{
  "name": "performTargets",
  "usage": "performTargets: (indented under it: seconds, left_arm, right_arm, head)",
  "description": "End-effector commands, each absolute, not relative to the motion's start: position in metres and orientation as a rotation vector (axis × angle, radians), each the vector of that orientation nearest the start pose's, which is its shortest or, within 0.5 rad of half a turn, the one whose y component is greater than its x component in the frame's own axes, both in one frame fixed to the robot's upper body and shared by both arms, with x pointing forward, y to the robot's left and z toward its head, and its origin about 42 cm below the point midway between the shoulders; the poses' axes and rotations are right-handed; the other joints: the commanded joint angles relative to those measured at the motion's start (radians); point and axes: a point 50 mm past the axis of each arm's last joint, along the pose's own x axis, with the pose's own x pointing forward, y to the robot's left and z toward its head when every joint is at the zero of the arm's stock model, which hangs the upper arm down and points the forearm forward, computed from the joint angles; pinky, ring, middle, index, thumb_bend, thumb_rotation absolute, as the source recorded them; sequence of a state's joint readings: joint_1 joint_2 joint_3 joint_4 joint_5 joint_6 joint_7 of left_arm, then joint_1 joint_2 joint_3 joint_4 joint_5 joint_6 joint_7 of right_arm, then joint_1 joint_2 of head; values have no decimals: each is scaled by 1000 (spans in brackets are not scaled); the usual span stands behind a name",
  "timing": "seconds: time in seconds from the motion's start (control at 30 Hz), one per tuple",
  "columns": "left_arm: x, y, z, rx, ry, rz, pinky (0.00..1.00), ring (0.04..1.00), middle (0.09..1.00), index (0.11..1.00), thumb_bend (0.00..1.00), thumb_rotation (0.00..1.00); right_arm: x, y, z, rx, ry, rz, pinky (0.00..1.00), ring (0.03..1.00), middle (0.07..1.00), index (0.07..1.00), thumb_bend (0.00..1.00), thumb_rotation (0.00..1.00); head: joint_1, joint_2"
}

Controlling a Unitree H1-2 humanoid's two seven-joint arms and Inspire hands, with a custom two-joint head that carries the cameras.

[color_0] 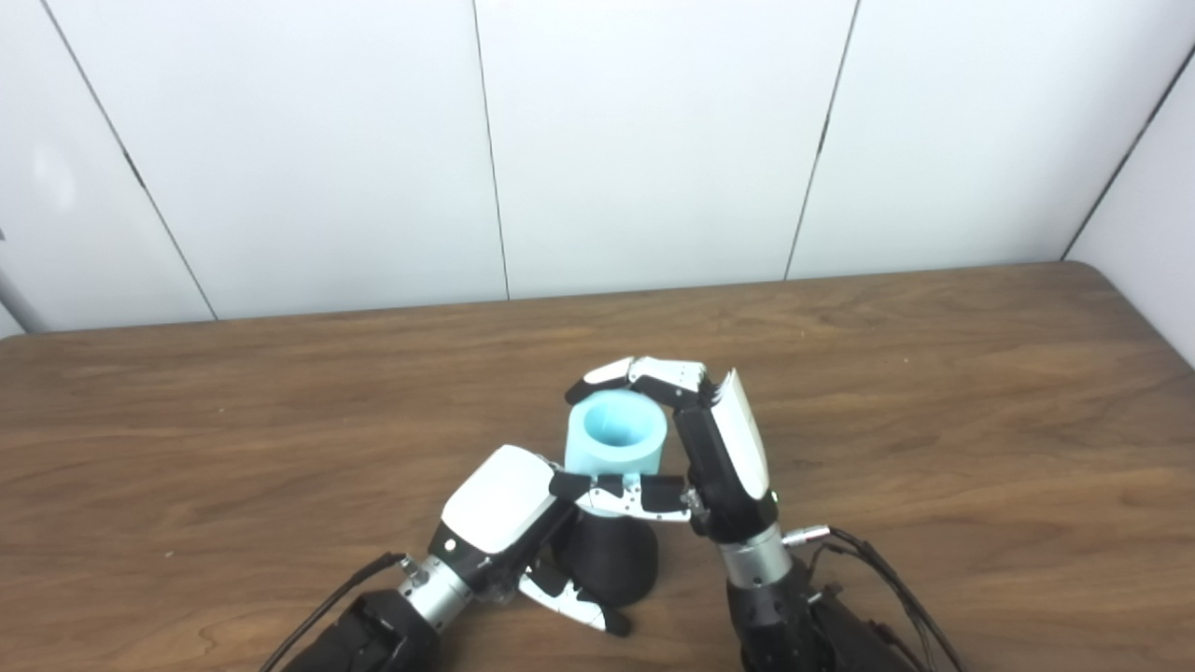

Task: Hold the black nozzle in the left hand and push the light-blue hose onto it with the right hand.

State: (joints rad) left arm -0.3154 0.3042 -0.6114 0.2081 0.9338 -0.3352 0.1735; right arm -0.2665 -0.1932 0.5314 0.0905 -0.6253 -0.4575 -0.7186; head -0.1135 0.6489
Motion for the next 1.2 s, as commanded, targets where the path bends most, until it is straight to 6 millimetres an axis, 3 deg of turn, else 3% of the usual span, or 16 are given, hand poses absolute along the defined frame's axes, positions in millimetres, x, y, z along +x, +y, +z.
performTargets:
  seconds: [0.0,0.17,0.43,0.87,1.03,1.17]
  left_arm:
    - [279,140,50,1192,-485,-812,83,134,216,482,518,40]
    - [280,139,49,1193,-487,-812,85,138,219,482,518,40]
    - [279,139,48,1186,-466,-817,82,133,216,482,518,40]
    - [283,144,45,1202,-408,-819,95,143,228,481,518,40]
    - [284,144,45,1223,-394,-827,114,162,254,481,518,40]
    - [284,143,46,1219,-395,-824,112,159,246,482,518,40]
  right_arm:
    - [313,-139,144,-531,-857,115,236,307,452,524,521,0]
    - [315,-140,145,-615,-911,128,202,266,437,533,519,0]
    - [322,-144,156,-727,-1043,117,259,346,453,527,520,0]
    - [317,-147,156,-748,-1049,142,268,348,456,523,521,0]
    - [314,-149,154,-735,-1015,135,240,315,443,533,519,0]
    - [313,-150,154,-654,-915,129,172,227,430,524,520,0]
  head:
    - [0,1]
    - [1,-1]
    - [2,1]
    - [-3,4]
    - [-4,2]
    - [-5,2]
